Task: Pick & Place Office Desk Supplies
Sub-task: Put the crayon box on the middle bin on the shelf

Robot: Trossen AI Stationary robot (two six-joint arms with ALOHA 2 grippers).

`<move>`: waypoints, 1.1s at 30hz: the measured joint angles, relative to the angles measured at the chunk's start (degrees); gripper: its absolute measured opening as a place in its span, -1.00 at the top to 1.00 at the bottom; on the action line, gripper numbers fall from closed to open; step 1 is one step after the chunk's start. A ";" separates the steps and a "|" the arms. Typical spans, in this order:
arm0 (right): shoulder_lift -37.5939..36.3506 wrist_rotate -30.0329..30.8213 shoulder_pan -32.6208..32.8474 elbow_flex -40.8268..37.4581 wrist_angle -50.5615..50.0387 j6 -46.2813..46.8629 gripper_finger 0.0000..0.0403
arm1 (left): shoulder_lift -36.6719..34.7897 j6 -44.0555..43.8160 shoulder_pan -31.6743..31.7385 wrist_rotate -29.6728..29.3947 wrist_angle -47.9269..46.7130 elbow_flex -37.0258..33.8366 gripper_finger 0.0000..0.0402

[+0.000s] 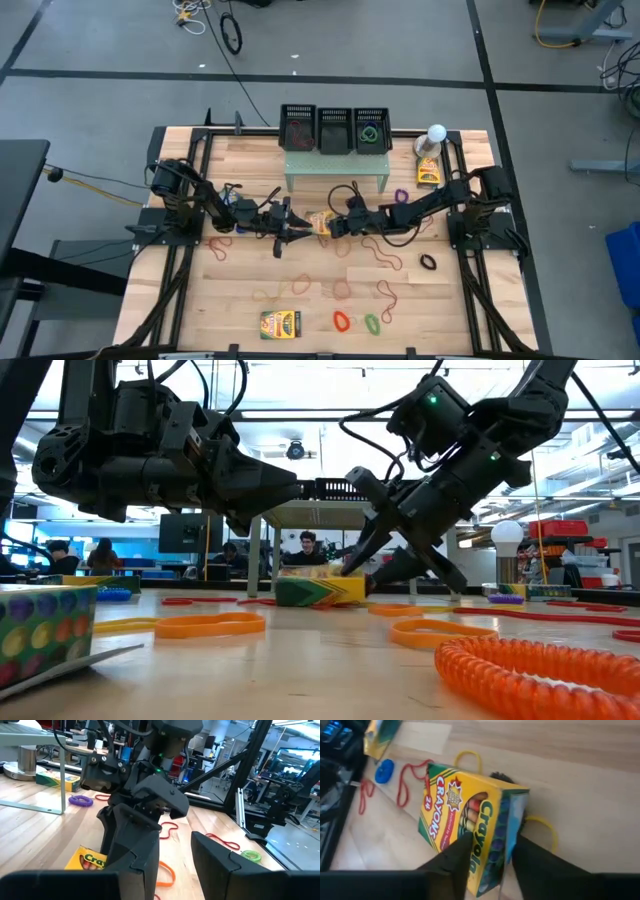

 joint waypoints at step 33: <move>-12.02 5.13 1.49 26.30 -63.83 -55.46 0.71 | -9.14 0.52 0.00 -4.98 1.75 -9.16 0.41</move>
